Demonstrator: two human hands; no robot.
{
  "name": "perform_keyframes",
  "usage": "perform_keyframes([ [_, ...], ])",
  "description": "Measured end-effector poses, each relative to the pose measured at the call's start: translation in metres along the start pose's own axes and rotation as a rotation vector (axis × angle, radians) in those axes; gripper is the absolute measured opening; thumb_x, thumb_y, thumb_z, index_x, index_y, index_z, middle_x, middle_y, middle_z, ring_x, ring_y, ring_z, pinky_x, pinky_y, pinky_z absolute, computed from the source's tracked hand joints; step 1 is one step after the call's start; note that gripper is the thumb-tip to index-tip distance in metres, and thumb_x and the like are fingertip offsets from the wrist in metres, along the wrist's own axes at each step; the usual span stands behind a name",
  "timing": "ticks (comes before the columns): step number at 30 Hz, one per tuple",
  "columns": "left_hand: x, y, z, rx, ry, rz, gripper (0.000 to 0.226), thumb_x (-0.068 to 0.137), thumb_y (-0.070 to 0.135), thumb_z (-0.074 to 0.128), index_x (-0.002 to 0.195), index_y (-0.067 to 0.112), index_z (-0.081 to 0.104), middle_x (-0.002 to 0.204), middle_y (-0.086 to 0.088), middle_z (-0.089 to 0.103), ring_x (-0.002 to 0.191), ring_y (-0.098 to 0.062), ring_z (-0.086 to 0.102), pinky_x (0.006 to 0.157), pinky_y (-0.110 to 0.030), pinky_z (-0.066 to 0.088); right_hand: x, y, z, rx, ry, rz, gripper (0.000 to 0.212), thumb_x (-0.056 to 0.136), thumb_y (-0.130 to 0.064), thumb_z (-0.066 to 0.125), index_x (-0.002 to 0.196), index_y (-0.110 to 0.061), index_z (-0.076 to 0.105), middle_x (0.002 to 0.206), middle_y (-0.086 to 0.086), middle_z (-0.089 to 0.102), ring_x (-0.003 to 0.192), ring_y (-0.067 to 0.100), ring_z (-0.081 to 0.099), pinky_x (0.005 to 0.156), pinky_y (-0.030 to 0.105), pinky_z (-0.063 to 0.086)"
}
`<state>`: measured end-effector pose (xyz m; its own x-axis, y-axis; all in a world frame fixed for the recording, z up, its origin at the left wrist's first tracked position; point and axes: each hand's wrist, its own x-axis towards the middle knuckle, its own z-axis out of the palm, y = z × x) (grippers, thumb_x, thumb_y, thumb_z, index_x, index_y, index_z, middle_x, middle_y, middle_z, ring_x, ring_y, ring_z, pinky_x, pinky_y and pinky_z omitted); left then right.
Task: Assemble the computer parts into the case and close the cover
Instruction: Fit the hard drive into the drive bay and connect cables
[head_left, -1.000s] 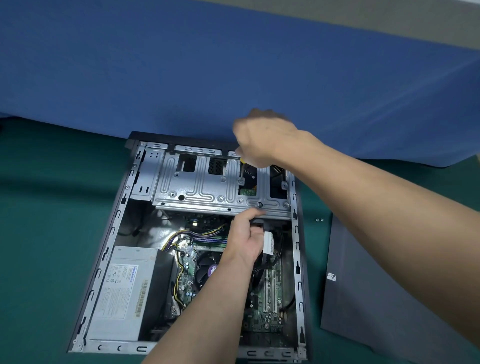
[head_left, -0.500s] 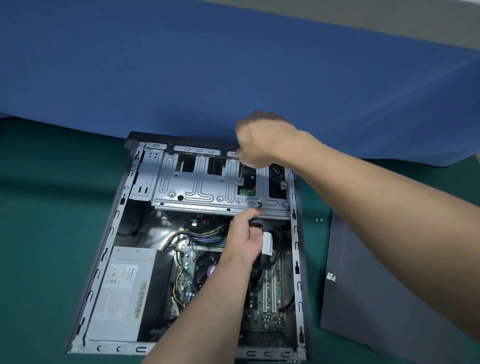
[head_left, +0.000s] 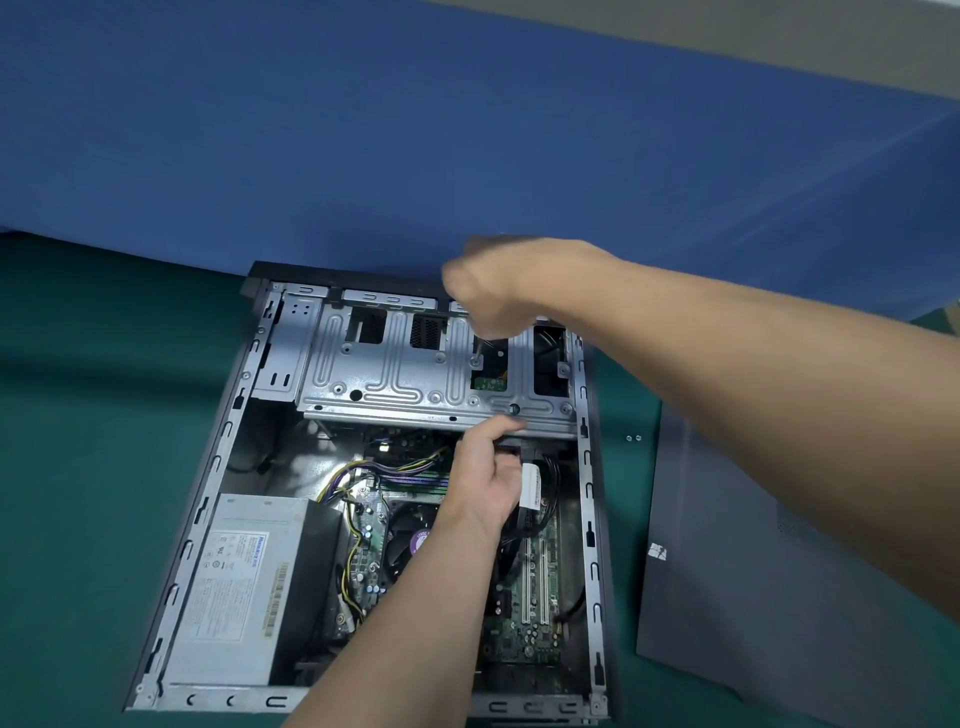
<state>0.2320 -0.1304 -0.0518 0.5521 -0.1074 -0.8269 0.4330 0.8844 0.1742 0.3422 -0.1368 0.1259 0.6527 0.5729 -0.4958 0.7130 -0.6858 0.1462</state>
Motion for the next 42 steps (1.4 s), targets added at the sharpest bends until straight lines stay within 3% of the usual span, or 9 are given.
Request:
perform_keyframes([
  [6,0.003,-0.001,-0.001,0.01,0.031,0.007,0.027,0.073,-0.009,0.064,0.097,0.003,0.066,0.095,-0.008,0.062,0.075,-0.017,0.043,0.07,-0.024,0.041,0.015,-0.001,-0.004,0.115,-0.125,0.11,0.02,0.088,-0.005,0.046,0.071,-0.006,0.056,0.06,0.005,0.049,0.046,0.016,0.043,0.025,0.014,0.028],
  [10,0.004,-0.002,-0.002,0.008,0.03,-0.005,0.045,0.072,-0.008,0.066,0.116,-0.001,0.06,0.105,-0.011,0.058,0.093,-0.022,0.044,0.097,-0.024,0.04,0.02,0.002,0.003,0.474,-0.095,0.192,0.03,0.092,-0.013,0.055,0.065,-0.015,0.043,0.065,0.0,0.045,0.052,0.011,0.04,0.043,0.022,0.036],
  [17,-0.001,0.003,0.0,-0.008,0.003,0.031,0.021,0.074,-0.013,0.061,0.081,0.007,0.064,0.07,-0.005,0.07,0.062,-0.015,0.069,0.06,-0.013,0.053,0.017,-0.024,-0.009,0.228,-0.168,0.199,0.028,0.094,-0.005,0.037,0.076,-0.006,0.057,0.06,0.005,0.053,0.048,0.016,0.043,0.034,0.02,0.036],
  [23,-0.003,0.004,0.0,0.017,-0.035,0.009,0.018,0.078,-0.01,0.059,0.084,0.005,0.066,0.093,-0.008,0.063,0.091,-0.021,0.058,0.094,-0.024,0.043,-0.024,0.017,-0.005,0.358,0.003,0.226,0.031,0.091,-0.01,0.043,0.062,-0.009,0.051,0.062,0.002,0.053,0.055,0.016,0.052,0.047,0.024,0.034],
  [29,-0.009,0.006,-0.002,0.066,0.007,0.0,0.02,0.081,-0.008,0.059,0.08,0.011,0.063,0.077,0.001,0.055,0.066,-0.012,0.053,0.064,-0.021,0.045,-0.12,0.072,0.096,1.214,0.337,0.403,0.044,0.101,-0.04,0.041,0.076,-0.006,0.054,0.057,0.007,0.061,0.047,0.016,0.041,0.051,0.027,0.034],
  [32,-0.011,0.007,0.0,0.102,0.013,0.028,0.021,0.082,-0.007,0.058,0.08,0.013,0.064,0.083,0.003,0.049,0.069,-0.01,0.049,0.07,-0.023,0.042,-0.141,0.063,0.179,1.619,0.313,0.605,0.023,0.102,-0.028,0.042,0.088,-0.009,0.043,0.064,0.009,0.063,0.051,0.019,0.048,0.055,0.031,0.041],
  [34,-0.015,0.006,0.003,0.149,0.049,0.077,0.025,0.085,-0.009,0.056,0.074,0.012,0.067,0.076,0.002,0.056,0.059,-0.009,0.056,0.053,-0.01,0.043,-0.141,0.049,0.222,1.798,0.236,0.691,0.013,0.101,-0.012,0.045,0.089,-0.009,0.042,0.073,0.013,0.063,0.056,0.019,0.054,0.057,0.031,0.046],
  [38,-0.022,0.004,0.009,0.158,0.092,0.089,0.023,0.087,-0.007,0.056,0.077,0.013,0.064,0.055,0.003,0.055,0.036,-0.007,0.05,0.036,-0.01,0.038,-0.112,0.028,0.277,1.686,0.243,0.843,0.02,0.089,0.001,0.05,0.08,-0.018,0.05,0.072,0.004,0.055,0.058,0.018,0.047,0.051,0.028,0.039],
  [42,-0.02,0.002,0.011,0.153,0.12,0.125,0.03,0.085,-0.006,0.059,0.062,0.012,0.065,0.057,0.001,0.055,0.047,-0.009,0.055,0.048,-0.01,0.046,-0.076,0.02,0.296,1.428,0.316,0.988,0.01,0.084,-0.013,0.062,0.088,-0.02,0.067,0.095,0.007,0.069,0.094,0.028,0.06,0.08,0.029,0.047],
])
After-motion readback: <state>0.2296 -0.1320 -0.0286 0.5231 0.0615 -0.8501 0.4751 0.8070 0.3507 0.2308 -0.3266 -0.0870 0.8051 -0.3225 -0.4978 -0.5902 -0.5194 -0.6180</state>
